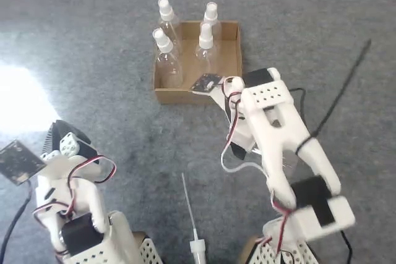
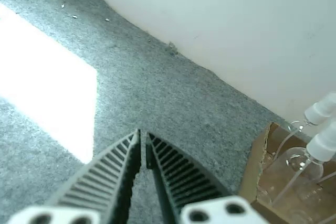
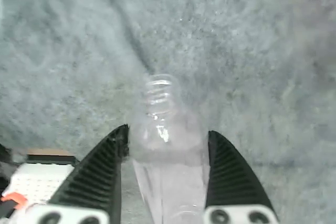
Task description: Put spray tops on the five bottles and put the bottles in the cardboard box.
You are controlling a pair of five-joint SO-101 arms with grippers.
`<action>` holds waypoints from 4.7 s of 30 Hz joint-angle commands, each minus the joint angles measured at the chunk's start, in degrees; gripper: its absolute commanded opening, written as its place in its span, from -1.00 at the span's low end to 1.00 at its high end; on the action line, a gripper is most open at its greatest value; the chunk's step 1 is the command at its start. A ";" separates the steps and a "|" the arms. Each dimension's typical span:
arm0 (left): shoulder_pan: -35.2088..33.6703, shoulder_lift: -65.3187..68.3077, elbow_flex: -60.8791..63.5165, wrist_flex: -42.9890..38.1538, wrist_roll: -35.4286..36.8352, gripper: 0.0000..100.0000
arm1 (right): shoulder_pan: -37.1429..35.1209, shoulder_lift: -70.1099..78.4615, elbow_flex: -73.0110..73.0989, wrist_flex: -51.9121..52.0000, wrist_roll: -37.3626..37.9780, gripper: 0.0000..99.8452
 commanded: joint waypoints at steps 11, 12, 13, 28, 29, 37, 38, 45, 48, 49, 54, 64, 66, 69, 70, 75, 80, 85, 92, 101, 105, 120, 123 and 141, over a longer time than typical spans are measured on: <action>2.90 -1.05 -0.13 -1.58 -2.37 -0.97 | -2.68 -24.84 -2.64 5.14 -15.21 -0.94; 2.99 -1.05 -0.13 -1.58 -2.37 -0.97 | -2.68 -26.51 -1.93 5.14 -15.82 -0.94; 2.99 -1.05 -0.13 -1.58 -2.37 -0.97 | -2.68 -28.44 -0.97 4.70 -16.09 -0.94; 3.08 -1.05 0.31 -1.67 -2.46 -0.97 | -2.24 -52.70 25.05 -12.70 -17.41 -0.94; 3.08 -1.05 0.31 -1.67 -2.46 -0.97 | -1.98 -53.41 25.85 -13.23 -18.20 -0.94; 7.03 -1.05 0.66 -1.41 -5.45 -0.97 | 3.74 -59.56 28.84 -15.25 -20.31 -0.94; 7.65 -1.05 1.27 -1.58 -6.15 -0.97 | 3.91 -60.26 30.59 -16.84 -21.01 -0.94; 9.93 -1.05 1.89 -1.67 -8.70 -0.97 | 5.85 -68.00 40.00 -24.22 -21.89 -0.94; 9.93 -1.05 1.80 -1.67 -8.70 -0.97 | 6.73 -71.87 42.90 -25.89 -21.98 -0.94; 9.93 -1.05 1.71 -1.67 -8.70 -0.97 | 6.90 -72.75 43.87 -26.68 -21.98 -0.94; 10.02 -1.05 -0.04 -1.49 -9.05 -0.97 | 6.90 -75.91 46.95 -29.32 -23.74 -0.94; 16.88 -0.88 -5.58 -1.32 -10.20 -0.97 | 7.08 -76.70 50.02 -32.66 -27.08 -0.94; 20.75 -0.79 -5.58 -1.14 -14.15 -0.98 | 7.08 -76.70 50.02 -32.66 -27.52 -0.94; 24.70 -0.70 -6.55 2.55 -21.98 -0.98 | 7.16 -76.70 50.02 -32.66 -27.78 -0.94; 25.58 -0.70 -7.25 4.31 -23.65 -0.98 | 7.16 -76.70 50.02 -32.66 -27.78 -0.94; 27.25 -0.44 -13.85 11.96 -27.08 -0.98 | 7.16 -76.70 50.02 -32.66 -27.78 -0.94; 35.16 6.95 -18.77 20.22 -28.31 -0.98 | 10.68 -76.70 50.02 -33.10 -27.96 -0.94; 42.64 18.55 -19.65 21.63 -28.04 -0.98 | 13.67 -76.70 49.93 -33.89 -29.89 -0.94; 48.44 32.00 -19.91 21.71 -22.07 -0.70 | 14.20 -76.70 50.02 -33.98 -29.89 -0.94; 52.40 47.38 -22.02 21.45 -20.40 -0.64 | 14.20 -76.70 50.02 -33.98 -29.89 -0.94; 52.40 53.36 -22.11 21.45 -20.40 -0.64 | 14.20 -76.70 50.02 -33.98 -29.80 -0.94; 54.24 71.82 -22.37 13.27 -20.40 -0.64 | 14.20 -76.44 50.11 -33.98 -29.80 -0.94; 57.85 75.96 -22.55 12.92 -20.31 -0.64 | 14.20 -76.35 50.11 -33.98 -29.80 -0.93; 59.60 80.62 -23.52 9.76 -13.63 -0.98 | 14.20 -76.62 50.11 -33.80 -29.80 -0.93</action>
